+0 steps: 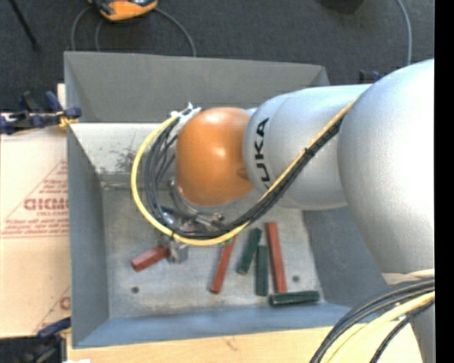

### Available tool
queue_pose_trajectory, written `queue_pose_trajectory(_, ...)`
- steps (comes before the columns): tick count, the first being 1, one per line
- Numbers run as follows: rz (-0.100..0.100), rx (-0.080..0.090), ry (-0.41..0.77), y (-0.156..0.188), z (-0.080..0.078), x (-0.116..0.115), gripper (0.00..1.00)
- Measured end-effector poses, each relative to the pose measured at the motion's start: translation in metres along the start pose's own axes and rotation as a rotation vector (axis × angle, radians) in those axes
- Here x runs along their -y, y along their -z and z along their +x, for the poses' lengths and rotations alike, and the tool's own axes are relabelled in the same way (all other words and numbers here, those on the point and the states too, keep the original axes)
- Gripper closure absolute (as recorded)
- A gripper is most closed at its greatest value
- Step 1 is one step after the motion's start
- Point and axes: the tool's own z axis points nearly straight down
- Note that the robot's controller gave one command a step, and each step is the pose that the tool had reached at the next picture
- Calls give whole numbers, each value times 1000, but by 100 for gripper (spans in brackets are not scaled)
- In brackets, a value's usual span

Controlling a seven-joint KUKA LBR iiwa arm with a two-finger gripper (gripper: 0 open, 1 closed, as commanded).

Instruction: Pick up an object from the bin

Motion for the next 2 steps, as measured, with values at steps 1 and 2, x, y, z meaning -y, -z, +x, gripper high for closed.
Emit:
queue_pose_trajectory(1,-2,-8,-1,7,2,0,100)
queue_pose_trajectory(2,-2,-12,-2,26,2,0,100)
